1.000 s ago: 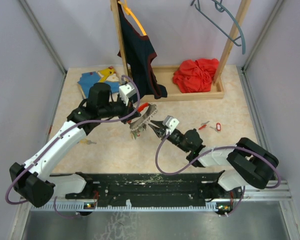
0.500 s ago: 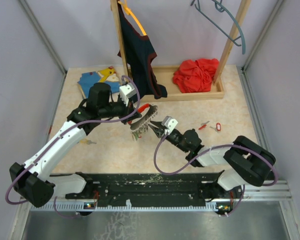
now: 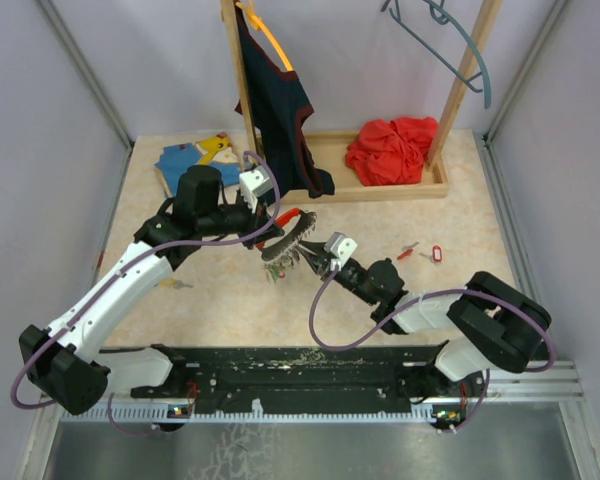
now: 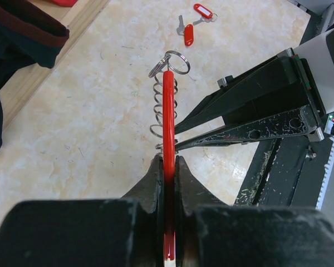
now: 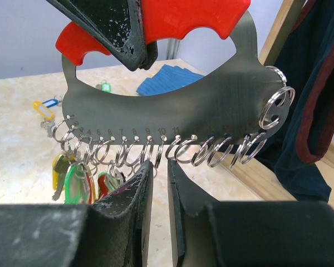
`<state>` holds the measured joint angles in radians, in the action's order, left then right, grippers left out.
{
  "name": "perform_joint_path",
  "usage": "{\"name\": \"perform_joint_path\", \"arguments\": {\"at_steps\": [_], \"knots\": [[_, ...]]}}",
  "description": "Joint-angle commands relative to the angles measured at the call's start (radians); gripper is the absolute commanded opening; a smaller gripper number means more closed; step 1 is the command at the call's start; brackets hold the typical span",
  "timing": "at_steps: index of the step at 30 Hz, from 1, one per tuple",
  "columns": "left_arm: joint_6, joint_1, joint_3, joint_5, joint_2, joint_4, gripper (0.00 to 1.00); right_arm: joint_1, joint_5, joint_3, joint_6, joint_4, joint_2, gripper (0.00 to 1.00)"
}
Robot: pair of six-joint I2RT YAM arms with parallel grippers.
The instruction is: Put the keys on the keyring
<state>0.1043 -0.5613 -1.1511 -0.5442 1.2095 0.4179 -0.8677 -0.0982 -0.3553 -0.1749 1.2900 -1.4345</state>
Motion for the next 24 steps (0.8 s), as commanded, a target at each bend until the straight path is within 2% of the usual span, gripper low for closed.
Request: {"name": "perform_joint_path", "arguments": {"at_steps": [1, 13, 17, 19, 24], "knots": [[-0.004, -0.009, 0.002, -0.033, -0.022, -0.061, 0.0, -0.01, 0.003, -0.041, 0.0, 0.067, -0.007, 0.17], [-0.016, -0.012, 0.001, -0.032, -0.022, -0.065, 0.0, -0.011, 0.018, -0.045, 0.002, 0.069, -0.006, 0.11], [-0.032, -0.012, -0.002, -0.025, -0.02, -0.065, 0.0, -0.012, 0.021, -0.043, 0.005, 0.067, 0.0, 0.06], [-0.052, -0.012, -0.005, -0.013, -0.019, -0.066, 0.0, -0.011, 0.023, -0.041, 0.004, 0.06, 0.003, 0.0], [-0.116, -0.012, -0.005, 0.025, -0.019, -0.07, 0.0, -0.012, 0.042, -0.015, 0.002, 0.107, 0.004, 0.0]]}}
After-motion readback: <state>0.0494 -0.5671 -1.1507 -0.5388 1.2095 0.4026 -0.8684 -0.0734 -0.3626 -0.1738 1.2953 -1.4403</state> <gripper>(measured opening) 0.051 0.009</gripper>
